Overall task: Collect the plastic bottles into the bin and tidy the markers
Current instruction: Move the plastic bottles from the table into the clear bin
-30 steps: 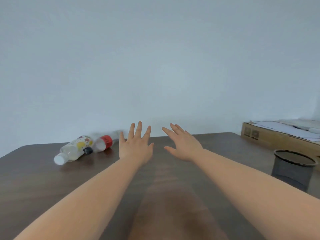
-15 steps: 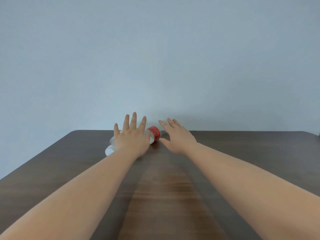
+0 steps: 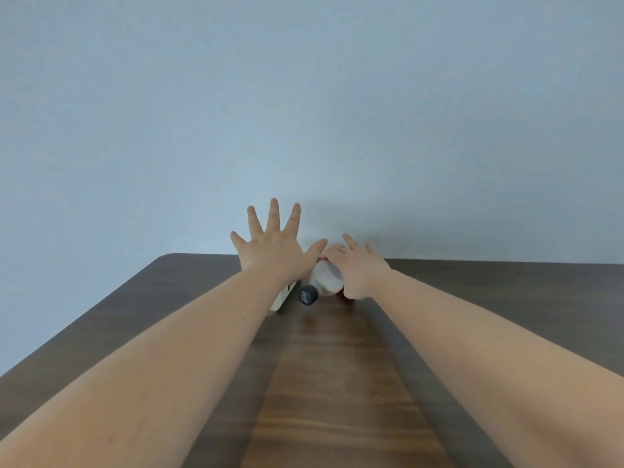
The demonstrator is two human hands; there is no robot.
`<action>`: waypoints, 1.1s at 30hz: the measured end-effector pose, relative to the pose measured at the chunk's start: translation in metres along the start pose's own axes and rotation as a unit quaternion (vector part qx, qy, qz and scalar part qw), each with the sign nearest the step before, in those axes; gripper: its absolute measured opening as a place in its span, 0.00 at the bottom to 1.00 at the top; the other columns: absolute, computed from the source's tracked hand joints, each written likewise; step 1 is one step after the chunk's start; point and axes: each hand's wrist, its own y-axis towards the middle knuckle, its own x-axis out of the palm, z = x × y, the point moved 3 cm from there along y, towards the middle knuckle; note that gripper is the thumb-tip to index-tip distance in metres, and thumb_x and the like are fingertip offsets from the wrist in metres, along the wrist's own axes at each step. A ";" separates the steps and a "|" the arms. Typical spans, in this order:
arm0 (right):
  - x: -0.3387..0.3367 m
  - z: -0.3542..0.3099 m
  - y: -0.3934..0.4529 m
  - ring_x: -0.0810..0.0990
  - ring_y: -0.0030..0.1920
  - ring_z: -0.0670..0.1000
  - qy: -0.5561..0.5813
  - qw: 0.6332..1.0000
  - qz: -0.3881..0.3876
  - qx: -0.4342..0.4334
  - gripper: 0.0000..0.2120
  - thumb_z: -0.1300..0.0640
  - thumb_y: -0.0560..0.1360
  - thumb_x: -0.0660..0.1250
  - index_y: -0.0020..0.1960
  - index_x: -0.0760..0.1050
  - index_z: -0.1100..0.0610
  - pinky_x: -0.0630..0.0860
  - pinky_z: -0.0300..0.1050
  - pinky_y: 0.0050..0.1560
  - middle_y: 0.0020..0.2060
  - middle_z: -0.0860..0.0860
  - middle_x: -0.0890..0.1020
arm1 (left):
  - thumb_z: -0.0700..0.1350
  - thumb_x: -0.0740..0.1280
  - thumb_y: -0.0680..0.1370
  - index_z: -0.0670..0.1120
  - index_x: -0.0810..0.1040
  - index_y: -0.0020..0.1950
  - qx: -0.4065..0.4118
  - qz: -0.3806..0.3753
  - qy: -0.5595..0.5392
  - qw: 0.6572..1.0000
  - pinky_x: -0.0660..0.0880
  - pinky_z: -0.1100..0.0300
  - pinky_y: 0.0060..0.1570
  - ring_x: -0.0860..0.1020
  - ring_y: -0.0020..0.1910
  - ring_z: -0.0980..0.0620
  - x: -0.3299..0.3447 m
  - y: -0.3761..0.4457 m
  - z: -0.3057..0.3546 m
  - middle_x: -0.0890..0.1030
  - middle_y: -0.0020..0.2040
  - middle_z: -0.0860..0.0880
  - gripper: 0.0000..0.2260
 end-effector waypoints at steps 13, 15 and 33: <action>-0.004 0.068 -0.051 0.69 0.54 0.57 -0.001 0.965 0.220 0.142 0.30 0.44 0.68 0.66 0.65 0.63 0.54 0.76 0.50 0.42 0.54 0.54 0.69 | 0.68 0.65 0.69 0.63 0.38 0.76 -0.039 -0.159 0.047 0.985 0.71 0.52 0.42 0.69 0.66 0.38 0.050 0.001 -0.014 0.51 0.76 0.47 0.45; -0.006 0.072 -0.059 0.69 0.55 0.57 0.004 0.960 0.226 0.162 0.30 0.44 0.69 0.66 0.66 0.63 0.54 0.75 0.49 0.41 0.54 0.54 0.69 | 0.53 0.66 0.73 0.62 0.42 0.76 -0.034 -0.149 0.046 0.987 0.68 0.56 0.34 0.75 0.58 0.40 0.047 0.000 -0.008 0.61 0.70 0.45 0.41; -0.108 0.189 -0.315 0.73 0.48 0.57 -0.025 0.859 0.322 0.398 0.27 0.45 0.71 0.64 0.64 0.62 0.56 0.74 0.50 0.38 0.51 0.54 0.70 | 0.54 0.63 0.74 0.62 0.47 0.76 0.228 0.010 -0.149 0.962 0.67 0.54 0.40 0.75 0.53 0.41 -0.064 -0.088 0.255 0.65 0.64 0.45 0.35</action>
